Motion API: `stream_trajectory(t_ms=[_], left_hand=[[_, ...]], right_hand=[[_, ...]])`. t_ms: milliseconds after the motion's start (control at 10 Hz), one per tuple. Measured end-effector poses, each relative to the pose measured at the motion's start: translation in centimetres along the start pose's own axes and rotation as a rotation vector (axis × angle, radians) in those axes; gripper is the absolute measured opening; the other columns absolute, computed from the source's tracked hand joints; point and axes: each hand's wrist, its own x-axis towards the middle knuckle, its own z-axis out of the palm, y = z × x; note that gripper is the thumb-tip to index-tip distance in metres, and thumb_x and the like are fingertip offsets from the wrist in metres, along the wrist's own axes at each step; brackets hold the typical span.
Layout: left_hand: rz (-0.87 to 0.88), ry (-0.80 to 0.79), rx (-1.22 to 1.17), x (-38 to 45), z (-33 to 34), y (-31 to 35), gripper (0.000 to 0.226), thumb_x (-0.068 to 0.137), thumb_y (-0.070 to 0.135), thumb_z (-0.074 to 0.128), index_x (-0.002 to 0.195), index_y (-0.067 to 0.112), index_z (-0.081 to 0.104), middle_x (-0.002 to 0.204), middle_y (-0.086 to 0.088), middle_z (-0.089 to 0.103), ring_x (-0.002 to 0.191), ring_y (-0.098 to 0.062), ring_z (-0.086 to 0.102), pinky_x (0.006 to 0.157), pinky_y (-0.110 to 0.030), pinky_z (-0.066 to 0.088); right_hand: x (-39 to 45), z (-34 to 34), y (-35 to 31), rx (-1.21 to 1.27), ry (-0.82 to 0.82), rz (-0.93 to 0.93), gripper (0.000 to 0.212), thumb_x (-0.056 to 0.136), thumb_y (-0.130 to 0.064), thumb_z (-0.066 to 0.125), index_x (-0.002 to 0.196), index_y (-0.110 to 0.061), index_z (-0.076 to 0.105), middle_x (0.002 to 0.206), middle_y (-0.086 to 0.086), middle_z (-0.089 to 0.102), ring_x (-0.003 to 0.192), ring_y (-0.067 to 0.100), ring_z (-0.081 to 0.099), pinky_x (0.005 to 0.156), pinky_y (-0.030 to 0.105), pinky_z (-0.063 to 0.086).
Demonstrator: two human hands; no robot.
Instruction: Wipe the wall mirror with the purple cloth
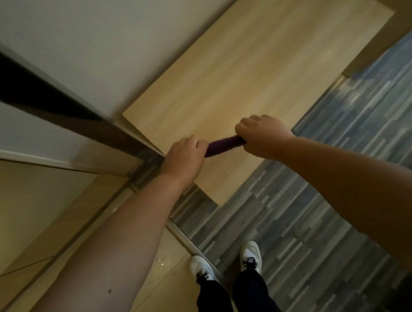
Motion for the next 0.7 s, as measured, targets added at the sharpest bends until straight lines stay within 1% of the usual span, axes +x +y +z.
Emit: stream_trajectory(t_ms=[100, 200, 300, 400, 500, 600, 700], left_hand=[[0.009, 0.071, 0.1, 0.9, 2.6, -0.6, 0.023, 0.087, 0.003, 0.063, 0.108, 0.008, 0.056, 0.103, -0.011, 0.057, 0.091, -0.027, 0.053, 0.072, -0.033, 0.041], [0.015, -0.081, 0.096, -1.0, 6.2, 0.2, 0.043, 0.098, 0.019, 0.053, 0.139, 0.006, 0.046, 0.142, -0.016, 0.046, 0.131, -0.033, 0.04, 0.104, -0.042, 0.04], [-0.086, -0.294, 0.081, -3.5, 7.9, 1.0, 0.075, 0.104, 0.055, 0.027, 0.157, 0.007, 0.004, 0.165, -0.012, -0.002, 0.151, -0.03, -0.001, 0.122, -0.049, 0.013], [-0.097, -0.364, 0.125, -4.2, 7.8, 1.3, 0.082, 0.101, 0.063, 0.016, 0.155, 0.009, -0.013, 0.162, -0.01, -0.022, 0.15, -0.029, -0.014, 0.122, -0.052, 0.002], [-0.119, -0.419, 0.138, -3.7, 6.6, 2.0, 0.078, 0.104, 0.058, 0.021, 0.154, 0.01, -0.015, 0.161, -0.01, -0.024, 0.15, -0.029, -0.015, 0.122, -0.054, 0.002], [-0.181, -0.446, 0.068, -4.0, 4.3, 2.7, 0.069, 0.106, 0.045, 0.03, 0.157, 0.011, -0.002, 0.164, -0.011, -0.012, 0.151, -0.031, -0.001, 0.122, -0.054, 0.008], [-0.254, -0.398, -0.101, -6.5, 2.4, 3.4, 0.053, 0.105, 0.036, 0.036, 0.152, 0.011, 0.03, 0.16, -0.01, 0.023, 0.143, -0.03, 0.026, 0.116, -0.047, 0.026]], right_hand=[[0.2, 3.7, 1.0, -0.186, 0.128, -0.065, 0.023, 0.088, -0.015, 0.06, 0.11, -0.012, 0.054, 0.103, 0.005, 0.059, 0.09, 0.024, 0.057, 0.084, 0.038, 0.05], [-1.2, 7.7, 0.6, -0.169, -0.001, -0.1, 0.036, 0.095, -0.032, 0.05, 0.125, -0.012, 0.051, 0.126, 0.009, 0.055, 0.114, 0.027, 0.053, 0.101, 0.042, 0.044], [-3.3, 9.8, -0.1, -0.104, -0.135, 0.019, 0.071, 0.1, -0.058, 0.025, 0.152, -0.011, 0.024, 0.161, 0.013, 0.022, 0.149, 0.029, 0.019, 0.121, 0.047, 0.016], [-4.4, 10.5, -0.7, -0.105, -0.256, 0.084, 0.082, 0.096, -0.067, 0.008, 0.155, -0.013, -0.009, 0.163, 0.01, -0.018, 0.15, 0.026, -0.017, 0.121, 0.052, -0.006], [-4.3, 9.5, -1.6, -0.088, -0.331, 0.132, 0.087, 0.093, -0.072, 0.008, 0.153, -0.014, -0.017, 0.157, 0.008, -0.029, 0.148, 0.029, -0.022, 0.12, 0.058, -0.005], [-4.4, 6.9, -2.6, -0.039, -0.35, 0.135, 0.083, 0.096, -0.068, 0.012, 0.155, -0.015, -0.012, 0.161, 0.007, -0.022, 0.15, 0.029, -0.017, 0.121, 0.058, 0.0], [-5.2, 4.0, -4.4, 0.137, -0.337, 0.08, 0.068, 0.101, -0.055, 0.029, 0.156, -0.018, 0.012, 0.164, 0.007, 0.015, 0.149, 0.026, 0.021, 0.119, 0.047, 0.024]])
